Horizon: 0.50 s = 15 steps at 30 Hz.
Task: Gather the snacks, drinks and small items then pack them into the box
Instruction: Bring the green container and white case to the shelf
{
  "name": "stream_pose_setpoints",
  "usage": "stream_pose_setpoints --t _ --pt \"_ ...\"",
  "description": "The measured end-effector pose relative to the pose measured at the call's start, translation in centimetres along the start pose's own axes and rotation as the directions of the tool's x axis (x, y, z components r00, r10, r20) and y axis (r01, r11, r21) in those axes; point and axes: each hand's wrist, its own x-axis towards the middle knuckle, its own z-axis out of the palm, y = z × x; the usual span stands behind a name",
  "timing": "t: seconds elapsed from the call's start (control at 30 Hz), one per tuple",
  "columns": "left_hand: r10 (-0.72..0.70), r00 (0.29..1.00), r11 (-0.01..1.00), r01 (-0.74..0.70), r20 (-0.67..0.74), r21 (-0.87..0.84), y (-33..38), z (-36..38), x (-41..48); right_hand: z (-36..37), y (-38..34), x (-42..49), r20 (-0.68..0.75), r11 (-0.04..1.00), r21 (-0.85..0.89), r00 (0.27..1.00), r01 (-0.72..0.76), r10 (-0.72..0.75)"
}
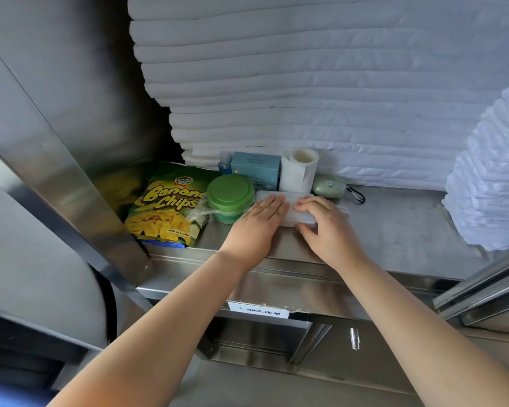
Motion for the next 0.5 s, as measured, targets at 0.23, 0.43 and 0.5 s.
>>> stream_pose_setpoints --t 0.23,0.43,0.5 --pt "0.014 0.998 0.998 -0.018 -0.064 -0.058 -0.3 0.5 -0.1 -2.6 0.7 2.5 -0.214 0.991 0.097 0.970 -0.095 0.114" --pt "-0.039 0.983 0.990 0.014 -0.177 -0.140 0.3 -0.7 0.5 -3.6 1.5 4.9 -0.180 0.997 -0.082 0.984 0.003 -0.018" --pt "-0.097 0.951 0.986 0.051 -0.295 -0.159 1.0 -1.5 1.8 -3.7 1.5 5.5 -0.192 0.990 -0.136 0.979 0.042 -0.068"
